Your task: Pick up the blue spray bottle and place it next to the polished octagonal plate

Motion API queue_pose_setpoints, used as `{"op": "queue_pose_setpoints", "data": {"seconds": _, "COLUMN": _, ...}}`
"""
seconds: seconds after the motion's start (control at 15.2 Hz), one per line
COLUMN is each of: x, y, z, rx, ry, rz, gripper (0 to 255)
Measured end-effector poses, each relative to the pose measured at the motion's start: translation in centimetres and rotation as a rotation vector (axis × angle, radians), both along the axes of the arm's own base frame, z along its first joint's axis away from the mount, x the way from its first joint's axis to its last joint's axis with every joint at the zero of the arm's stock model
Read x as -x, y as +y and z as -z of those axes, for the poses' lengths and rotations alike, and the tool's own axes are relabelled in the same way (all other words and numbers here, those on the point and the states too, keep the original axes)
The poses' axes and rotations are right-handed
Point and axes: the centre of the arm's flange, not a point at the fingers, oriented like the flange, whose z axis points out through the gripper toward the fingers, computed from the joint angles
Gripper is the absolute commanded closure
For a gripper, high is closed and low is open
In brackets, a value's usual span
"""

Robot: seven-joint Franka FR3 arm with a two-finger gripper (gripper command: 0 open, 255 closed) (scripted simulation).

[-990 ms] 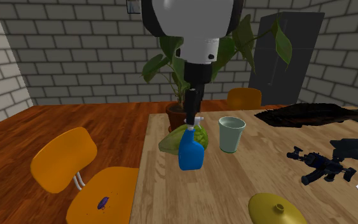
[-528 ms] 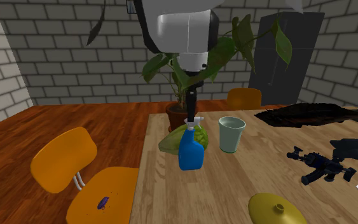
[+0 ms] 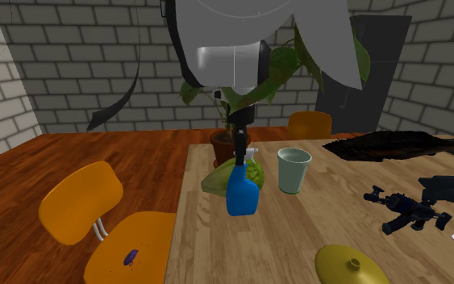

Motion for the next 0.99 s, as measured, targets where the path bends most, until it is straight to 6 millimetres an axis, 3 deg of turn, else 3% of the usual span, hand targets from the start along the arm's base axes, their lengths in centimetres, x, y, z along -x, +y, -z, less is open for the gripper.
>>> {"op": "queue_pose_setpoints", "data": {"seconds": 0.4, "x": 0.05, "y": 0.00, "z": 0.44, "rx": 0.000, "ry": 0.000, "rz": 0.000, "gripper": 0}}
{"op": "queue_pose_setpoints", "data": {"seconds": 0.46, "x": 0.05, "y": 0.00, "z": 0.44, "rx": 0.000, "ry": 0.000, "rz": 0.000, "gripper": 255}}
{"op": "queue_pose_setpoints", "data": {"seconds": 0.99, "x": 0.04, "y": 0.00, "z": 0.41, "rx": 0.000, "ry": -0.001, "rz": 0.000, "gripper": 255}}
